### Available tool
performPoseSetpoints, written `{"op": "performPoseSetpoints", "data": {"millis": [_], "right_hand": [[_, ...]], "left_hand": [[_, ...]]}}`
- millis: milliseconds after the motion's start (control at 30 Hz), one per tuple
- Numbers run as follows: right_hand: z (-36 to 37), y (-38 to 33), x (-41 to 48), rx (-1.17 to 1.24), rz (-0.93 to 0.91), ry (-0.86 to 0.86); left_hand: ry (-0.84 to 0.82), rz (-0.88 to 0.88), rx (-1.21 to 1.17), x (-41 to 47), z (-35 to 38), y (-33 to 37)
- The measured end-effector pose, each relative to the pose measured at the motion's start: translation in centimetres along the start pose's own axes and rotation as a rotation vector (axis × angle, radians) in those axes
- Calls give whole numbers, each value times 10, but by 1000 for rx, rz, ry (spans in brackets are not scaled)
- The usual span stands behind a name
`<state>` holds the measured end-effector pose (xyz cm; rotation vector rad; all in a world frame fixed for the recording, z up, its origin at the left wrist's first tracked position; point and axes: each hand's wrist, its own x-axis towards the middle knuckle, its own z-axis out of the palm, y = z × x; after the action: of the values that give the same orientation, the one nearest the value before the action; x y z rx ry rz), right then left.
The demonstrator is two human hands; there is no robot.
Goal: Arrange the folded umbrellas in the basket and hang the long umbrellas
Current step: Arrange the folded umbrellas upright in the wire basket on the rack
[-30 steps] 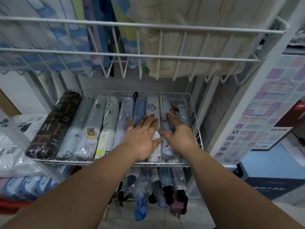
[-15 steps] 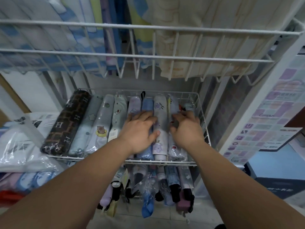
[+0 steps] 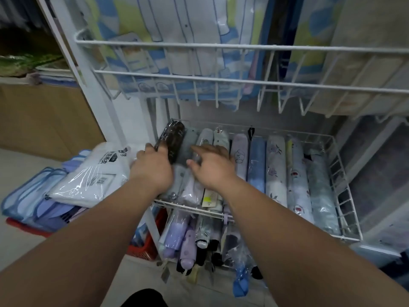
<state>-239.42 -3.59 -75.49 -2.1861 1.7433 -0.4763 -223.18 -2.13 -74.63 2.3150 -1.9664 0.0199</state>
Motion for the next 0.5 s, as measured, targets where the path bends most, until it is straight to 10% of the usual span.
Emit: {"op": "performPoseSetpoints", "data": {"millis": [367,500], "right_hand": [[14,16,0,-81,-58,-174],[-4,27,-3,230,-67,140]], "left_hand": [[24,34,-145,3,1,4],[88,125,-435,-11,-11,20]]}}
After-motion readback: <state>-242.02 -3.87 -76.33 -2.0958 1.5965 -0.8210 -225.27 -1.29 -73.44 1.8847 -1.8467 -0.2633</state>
